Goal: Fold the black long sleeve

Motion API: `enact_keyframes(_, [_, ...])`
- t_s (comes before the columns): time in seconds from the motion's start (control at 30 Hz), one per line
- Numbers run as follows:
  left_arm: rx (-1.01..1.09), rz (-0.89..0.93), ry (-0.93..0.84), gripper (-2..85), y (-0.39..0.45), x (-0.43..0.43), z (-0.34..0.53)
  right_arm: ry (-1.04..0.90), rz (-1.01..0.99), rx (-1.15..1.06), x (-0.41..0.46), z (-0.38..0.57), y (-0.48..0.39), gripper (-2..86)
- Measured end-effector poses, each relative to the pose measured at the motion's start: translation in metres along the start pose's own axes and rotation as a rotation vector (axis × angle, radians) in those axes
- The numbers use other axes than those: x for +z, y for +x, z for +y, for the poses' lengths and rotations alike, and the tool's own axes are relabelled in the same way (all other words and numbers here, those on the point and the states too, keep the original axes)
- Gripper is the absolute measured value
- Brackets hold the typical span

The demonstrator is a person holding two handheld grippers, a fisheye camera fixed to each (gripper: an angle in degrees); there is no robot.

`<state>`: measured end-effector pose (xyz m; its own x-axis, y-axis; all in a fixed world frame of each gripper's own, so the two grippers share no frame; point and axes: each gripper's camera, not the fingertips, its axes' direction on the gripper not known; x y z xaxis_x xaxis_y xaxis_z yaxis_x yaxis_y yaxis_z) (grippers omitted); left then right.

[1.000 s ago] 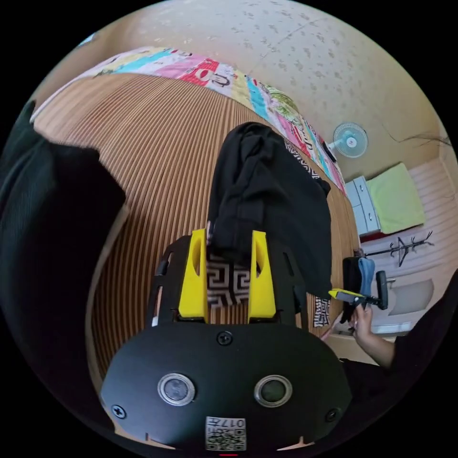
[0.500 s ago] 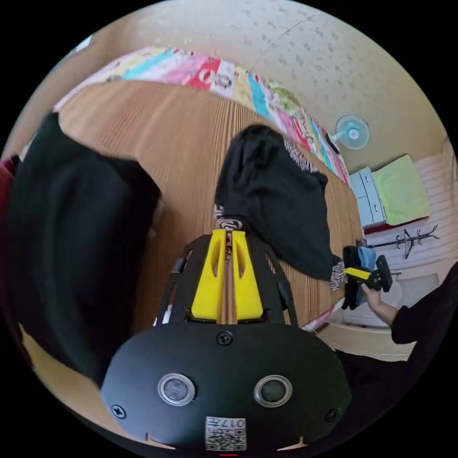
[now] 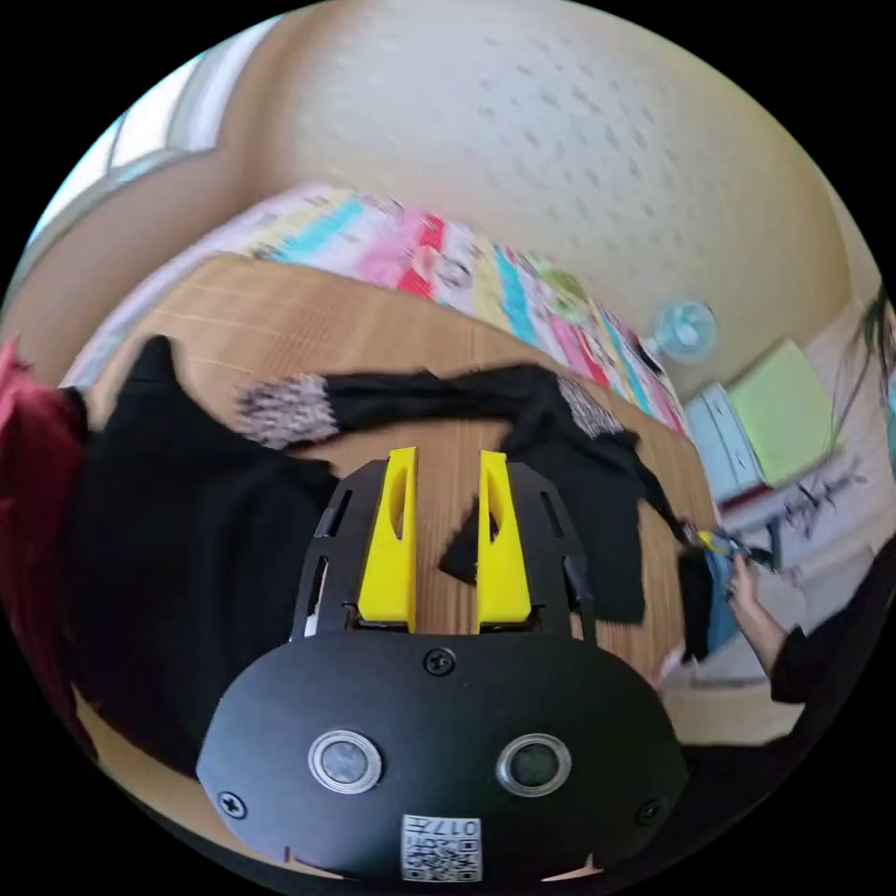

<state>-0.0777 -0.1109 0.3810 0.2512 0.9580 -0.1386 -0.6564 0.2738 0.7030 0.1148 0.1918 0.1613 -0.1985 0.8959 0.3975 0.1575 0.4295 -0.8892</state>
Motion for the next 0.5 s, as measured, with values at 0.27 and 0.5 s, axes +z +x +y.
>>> enact_keyframes(0.27, [0.132, -0.143, -0.33, 7.8, 0.03, 0.117, 0.018, -0.271, 0.026, -0.316, 0.098, 0.093, -0.094, 4.1])
enact_keyframes(0.5, [0.042, -0.036, -0.485, 5.4, 0.038, 0.091, 0.1, -0.412, 0.154, -0.503, 0.084, 0.17, -0.054, 1.3])
